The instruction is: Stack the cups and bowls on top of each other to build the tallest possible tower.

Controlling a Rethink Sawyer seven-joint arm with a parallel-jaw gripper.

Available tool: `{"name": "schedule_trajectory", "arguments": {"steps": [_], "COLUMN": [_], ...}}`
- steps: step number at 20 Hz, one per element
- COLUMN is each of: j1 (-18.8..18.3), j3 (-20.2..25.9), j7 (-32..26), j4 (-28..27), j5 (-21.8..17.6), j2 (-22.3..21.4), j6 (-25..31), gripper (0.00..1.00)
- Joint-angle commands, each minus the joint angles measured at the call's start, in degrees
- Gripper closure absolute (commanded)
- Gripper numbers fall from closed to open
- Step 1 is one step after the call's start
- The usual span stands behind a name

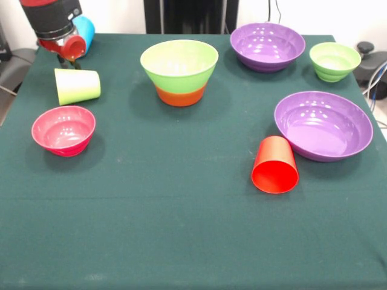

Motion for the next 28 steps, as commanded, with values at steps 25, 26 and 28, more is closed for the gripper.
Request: {"name": "schedule_trajectory", "arguments": {"steps": [25, 26, 28], "j1": [3.3, 3.1, 3.2], "j3": [4.8, 5.2, 5.3], "j7": [-18.1, -19.3, -21.0], "j4": [-7.8, -9.0, -11.6], "j5": [-1.1, -1.6, -3.3], "j2": [-1.1, -0.3, 1.6], "j6": [16.9, 17.8, 18.8], "gripper": [0.0, 0.0, 0.0]}}
